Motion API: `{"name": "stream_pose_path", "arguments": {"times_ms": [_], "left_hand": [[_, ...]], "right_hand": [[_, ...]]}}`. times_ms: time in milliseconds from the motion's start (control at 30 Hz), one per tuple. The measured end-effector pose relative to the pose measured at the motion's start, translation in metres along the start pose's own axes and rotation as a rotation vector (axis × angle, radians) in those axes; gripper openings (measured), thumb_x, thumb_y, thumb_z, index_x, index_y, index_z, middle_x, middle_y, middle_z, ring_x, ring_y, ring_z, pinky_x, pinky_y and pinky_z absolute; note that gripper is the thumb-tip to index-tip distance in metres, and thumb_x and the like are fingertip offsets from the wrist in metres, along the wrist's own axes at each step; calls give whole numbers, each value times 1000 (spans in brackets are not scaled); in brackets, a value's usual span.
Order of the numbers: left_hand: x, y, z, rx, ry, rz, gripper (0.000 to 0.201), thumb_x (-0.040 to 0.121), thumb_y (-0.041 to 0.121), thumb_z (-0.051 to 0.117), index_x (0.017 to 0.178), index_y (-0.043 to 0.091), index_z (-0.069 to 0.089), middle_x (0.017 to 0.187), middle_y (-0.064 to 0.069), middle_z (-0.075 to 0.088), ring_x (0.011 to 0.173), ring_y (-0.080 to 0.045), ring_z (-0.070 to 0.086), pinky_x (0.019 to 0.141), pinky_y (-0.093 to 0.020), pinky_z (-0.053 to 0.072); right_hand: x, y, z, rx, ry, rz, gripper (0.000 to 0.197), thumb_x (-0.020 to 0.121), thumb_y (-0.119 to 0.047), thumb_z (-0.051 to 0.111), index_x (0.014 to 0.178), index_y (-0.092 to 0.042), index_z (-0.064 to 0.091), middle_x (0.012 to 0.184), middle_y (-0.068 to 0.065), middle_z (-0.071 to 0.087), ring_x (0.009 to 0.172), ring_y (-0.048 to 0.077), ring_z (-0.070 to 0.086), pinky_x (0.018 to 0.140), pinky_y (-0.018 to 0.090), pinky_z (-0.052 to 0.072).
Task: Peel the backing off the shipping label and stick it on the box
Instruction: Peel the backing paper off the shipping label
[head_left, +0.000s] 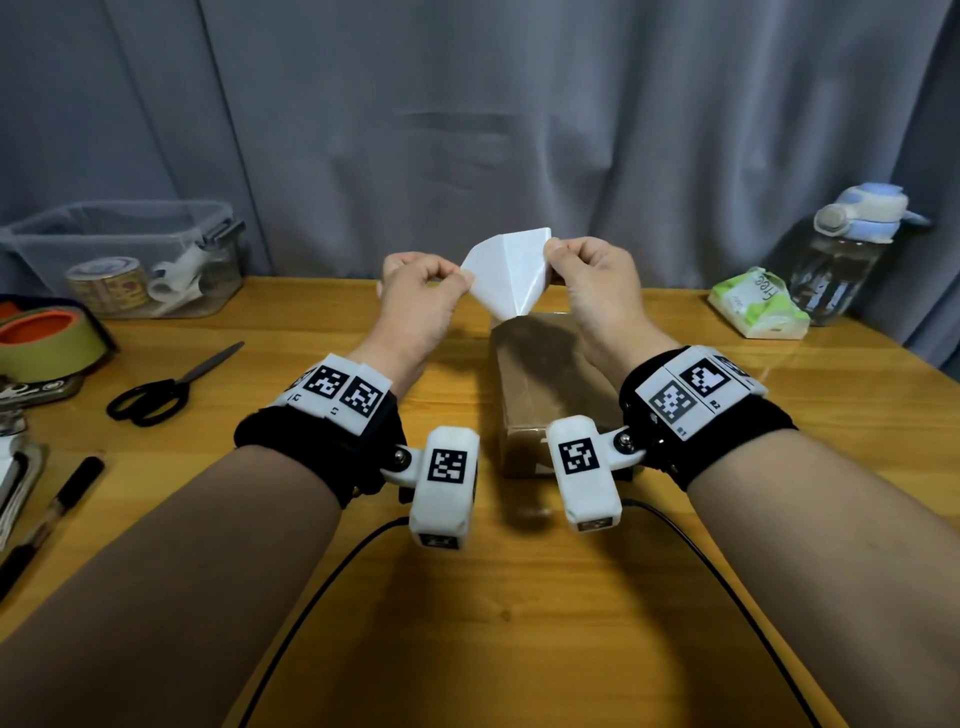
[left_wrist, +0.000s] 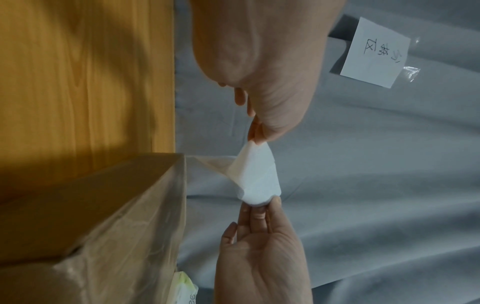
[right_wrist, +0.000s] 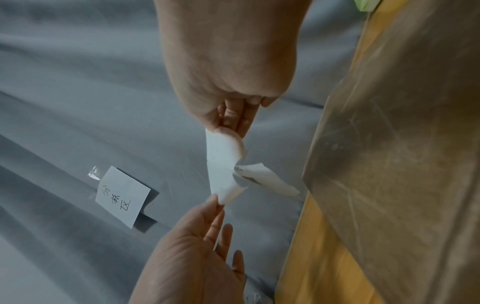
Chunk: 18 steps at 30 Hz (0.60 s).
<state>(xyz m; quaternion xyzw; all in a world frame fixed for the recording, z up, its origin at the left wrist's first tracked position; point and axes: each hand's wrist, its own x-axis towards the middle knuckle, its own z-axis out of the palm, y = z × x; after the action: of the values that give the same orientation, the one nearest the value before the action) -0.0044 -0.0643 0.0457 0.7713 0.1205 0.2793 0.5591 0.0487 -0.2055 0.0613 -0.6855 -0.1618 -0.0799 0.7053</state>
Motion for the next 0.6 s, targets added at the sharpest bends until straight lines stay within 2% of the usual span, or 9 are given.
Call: {"name": "stream_pose_path", "arguments": {"times_ms": [133, 200, 300, 400, 500, 567, 600], "left_hand": [[-3, 4, 0, 19, 25, -38, 11, 65, 37, 57, 58, 29, 56, 93, 15, 37, 120, -24, 47, 111, -41, 33], [-4, 6, 1, 20, 32, -43, 12, 64, 38, 56, 57, 28, 55, 93, 15, 37, 120, -24, 47, 112, -43, 31], [-4, 7, 3, 26, 35, -46, 14, 66, 37, 55, 57, 27, 53, 104, 7, 37, 120, -24, 46, 113, -44, 29], [-2, 6, 5, 49, 35, -50, 21, 78, 31, 60, 59, 27, 52, 108, 6, 36, 121, -24, 45, 112, -44, 30], [1, 2, 10, 70, 54, -37, 26, 88, 28, 56, 62, 28, 52, 115, 1, 40, 123, -25, 44, 112, -44, 30], [1, 0, 13, 91, 46, -20, 23, 93, 31, 50, 71, 26, 53, 123, -5, 46, 121, -26, 46, 110, -44, 32], [0, 0, 16, 83, 32, -9, 20, 95, 31, 47, 78, 22, 54, 121, -8, 51, 116, -26, 48, 107, -42, 36]], "right_hand": [[0, 1, 1, 6, 44, -4, 24, 91, -12, 54, 68, -15, 58, 70, 0, 60, 71, 14, 55, 73, 23, 47], [0, 2, 1, 5, 70, -7, 24, 91, -13, 54, 67, -16, 58, 70, -1, 61, 71, 13, 55, 75, 26, 48], [0, 3, -1, 4, 106, -20, 25, 91, -14, 54, 66, -17, 57, 69, -3, 61, 70, 12, 56, 75, 29, 49], [0, 3, -5, 7, 121, -24, 24, 91, -14, 54, 67, -17, 57, 71, -2, 61, 68, 10, 56, 74, 26, 50], [-1, 3, -11, 18, 128, -26, 23, 92, -14, 53, 69, -16, 57, 73, -2, 62, 67, 7, 57, 69, 20, 50], [-3, 2, -14, 32, 131, -25, 23, 92, -14, 53, 69, -15, 57, 71, -3, 60, 62, 3, 55, 61, 12, 48], [-3, 2, -16, 43, 129, -14, 23, 92, -15, 54, 69, -14, 56, 70, -3, 60, 62, 3, 55, 59, 10, 47]]}}
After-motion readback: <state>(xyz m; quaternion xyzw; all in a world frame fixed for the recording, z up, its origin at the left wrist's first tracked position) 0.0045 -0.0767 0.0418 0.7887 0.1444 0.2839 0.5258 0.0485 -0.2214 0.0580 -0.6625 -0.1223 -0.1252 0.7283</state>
